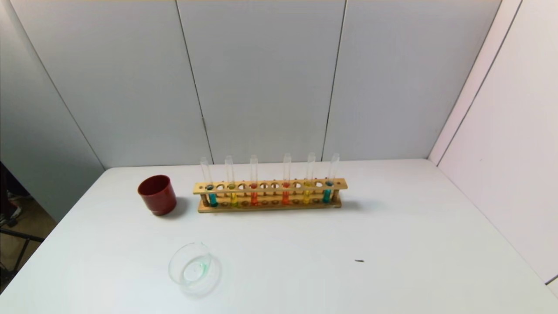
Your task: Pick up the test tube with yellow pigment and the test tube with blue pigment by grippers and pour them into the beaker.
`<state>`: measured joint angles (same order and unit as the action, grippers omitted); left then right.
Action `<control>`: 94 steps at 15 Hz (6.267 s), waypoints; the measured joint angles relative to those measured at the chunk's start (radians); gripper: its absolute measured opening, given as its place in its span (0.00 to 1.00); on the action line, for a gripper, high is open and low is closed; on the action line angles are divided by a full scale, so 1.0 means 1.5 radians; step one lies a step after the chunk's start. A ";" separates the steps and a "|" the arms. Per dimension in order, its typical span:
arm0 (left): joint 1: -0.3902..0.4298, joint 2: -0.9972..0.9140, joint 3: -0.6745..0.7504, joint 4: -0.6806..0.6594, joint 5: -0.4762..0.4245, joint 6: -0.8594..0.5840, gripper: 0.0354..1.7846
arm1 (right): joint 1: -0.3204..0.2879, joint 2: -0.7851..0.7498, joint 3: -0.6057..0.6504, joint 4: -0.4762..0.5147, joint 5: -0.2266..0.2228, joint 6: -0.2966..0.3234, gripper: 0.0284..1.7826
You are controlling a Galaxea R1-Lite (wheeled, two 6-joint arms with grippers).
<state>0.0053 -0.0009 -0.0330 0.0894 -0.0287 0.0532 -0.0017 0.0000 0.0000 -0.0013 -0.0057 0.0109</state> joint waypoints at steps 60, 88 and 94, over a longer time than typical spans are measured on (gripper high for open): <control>-0.171 1.392 -0.408 -0.941 0.020 -0.010 0.98 | 0.000 0.000 0.000 0.000 0.000 0.000 0.95; -0.189 1.405 -0.437 -0.953 0.049 -0.005 0.17 | 0.000 0.000 0.000 0.000 0.000 0.000 0.95; -0.192 1.381 -0.443 -0.905 0.049 0.006 0.17 | 0.000 0.000 0.000 0.000 0.000 0.000 0.95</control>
<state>-0.2832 2.0711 -0.6979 -1.2677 0.0440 0.0619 -0.0013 0.0000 0.0000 -0.0013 -0.0062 0.0109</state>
